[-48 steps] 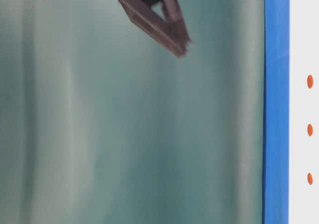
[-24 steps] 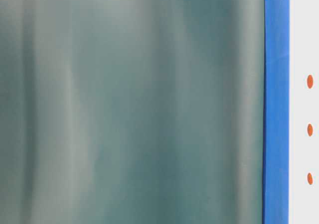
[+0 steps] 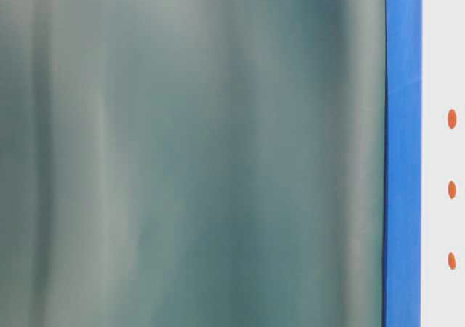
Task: Hit the mark with a hammer.
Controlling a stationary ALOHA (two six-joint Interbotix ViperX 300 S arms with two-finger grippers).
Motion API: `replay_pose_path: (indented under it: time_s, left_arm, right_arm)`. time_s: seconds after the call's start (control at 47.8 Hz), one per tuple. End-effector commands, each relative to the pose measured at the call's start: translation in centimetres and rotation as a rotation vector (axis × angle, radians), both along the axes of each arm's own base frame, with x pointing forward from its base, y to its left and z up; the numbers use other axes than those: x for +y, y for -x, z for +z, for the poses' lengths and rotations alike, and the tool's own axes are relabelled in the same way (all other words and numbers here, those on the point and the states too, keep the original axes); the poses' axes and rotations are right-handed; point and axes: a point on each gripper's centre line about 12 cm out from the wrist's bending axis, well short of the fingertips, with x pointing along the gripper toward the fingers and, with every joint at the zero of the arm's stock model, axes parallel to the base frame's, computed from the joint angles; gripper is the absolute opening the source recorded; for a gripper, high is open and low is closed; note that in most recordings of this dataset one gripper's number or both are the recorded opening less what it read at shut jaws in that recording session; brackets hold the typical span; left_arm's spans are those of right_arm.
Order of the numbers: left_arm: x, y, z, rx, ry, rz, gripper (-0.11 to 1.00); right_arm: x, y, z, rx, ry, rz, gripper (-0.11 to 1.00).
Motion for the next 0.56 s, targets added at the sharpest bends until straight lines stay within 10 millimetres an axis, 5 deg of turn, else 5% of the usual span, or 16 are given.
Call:
replay_pose_path:
  time_s: [0.0, 0.544]
  left_arm:
    - [-0.04, -0.05, -0.29, 0.008, -0.002, -0.004, 0.86]
    - [-0.29, 0.23, -1.13, 0.014, -0.002, -0.019, 0.83]
  right_arm:
    - [-0.30, 0.26, -0.34, -0.014, -0.008, -0.030, 0.81]
    - [-0.67, 0.90, -1.30, -0.031, -0.023, -0.073, 0.81]
